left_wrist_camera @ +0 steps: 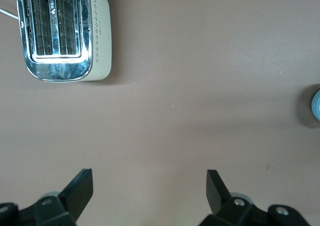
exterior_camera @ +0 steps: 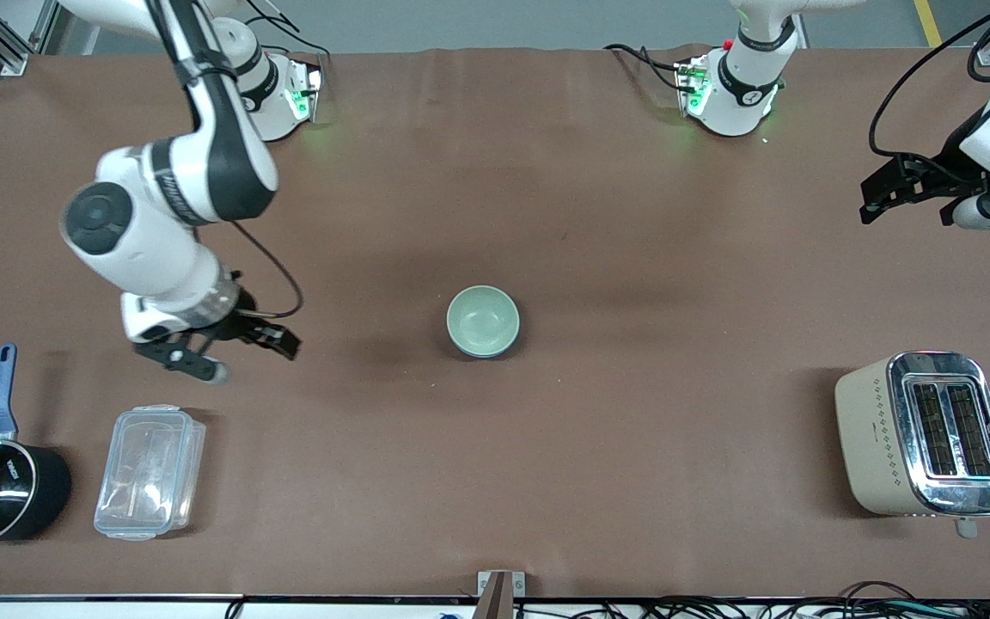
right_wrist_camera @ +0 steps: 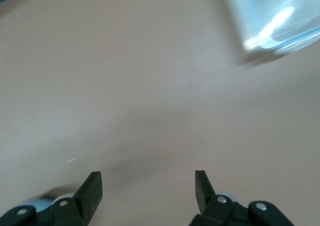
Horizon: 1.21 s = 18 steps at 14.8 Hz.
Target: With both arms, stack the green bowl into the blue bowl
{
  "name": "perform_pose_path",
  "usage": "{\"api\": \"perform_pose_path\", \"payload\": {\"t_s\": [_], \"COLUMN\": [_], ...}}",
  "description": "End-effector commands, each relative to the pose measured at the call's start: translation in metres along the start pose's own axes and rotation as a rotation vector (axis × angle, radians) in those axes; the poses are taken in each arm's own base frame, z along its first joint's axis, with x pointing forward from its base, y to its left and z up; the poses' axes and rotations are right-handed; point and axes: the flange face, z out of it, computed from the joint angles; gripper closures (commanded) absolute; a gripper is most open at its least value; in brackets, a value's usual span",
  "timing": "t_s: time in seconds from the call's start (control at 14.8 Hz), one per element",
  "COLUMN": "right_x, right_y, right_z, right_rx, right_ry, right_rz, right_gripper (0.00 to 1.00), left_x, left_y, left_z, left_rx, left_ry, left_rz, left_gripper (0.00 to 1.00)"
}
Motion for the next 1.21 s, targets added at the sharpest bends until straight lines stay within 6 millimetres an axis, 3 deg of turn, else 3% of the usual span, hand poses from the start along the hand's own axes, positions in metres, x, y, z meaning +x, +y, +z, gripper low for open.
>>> {"api": "perform_pose_path", "payload": {"t_s": [0.0,0.2,0.47,0.67,0.88,1.08,1.15], "right_x": [0.007,0.027,0.051,0.061,0.065,0.062,0.057], "right_y": [0.036,0.077,0.163,0.211,0.226,0.253,0.251], "right_z": [-0.022,-0.043,-0.083,-0.121,-0.167,-0.211,-0.217], "right_rx": [-0.033,-0.024,-0.018,-0.024,-0.037,-0.041,-0.035], "right_ry": [0.019,0.048,0.059,0.039,0.036,-0.003,-0.033], "right_rz": [-0.011,-0.033,-0.107,-0.139,-0.136,-0.088,-0.102], "right_gripper": [0.17,0.17,0.15,0.11,0.0,0.0,0.0], "left_x": [0.004,0.005,0.003,0.003,0.003,0.004,0.004], "left_y": [0.002,0.003,0.004,0.002,0.0,-0.002,-0.002], "left_z": [-0.002,-0.001,-0.002,-0.004,-0.009,-0.01,-0.01], "left_rx": [-0.007,-0.007,-0.006,-0.006,-0.004,-0.004,-0.004], "left_ry": [0.019,0.018,0.012,0.016,0.027,0.029,0.029], "left_rz": [0.011,0.012,0.02,0.025,0.022,0.019,0.019], "left_gripper": [0.0,0.0,0.0,0.0,0.0,0.0,0.0]}}
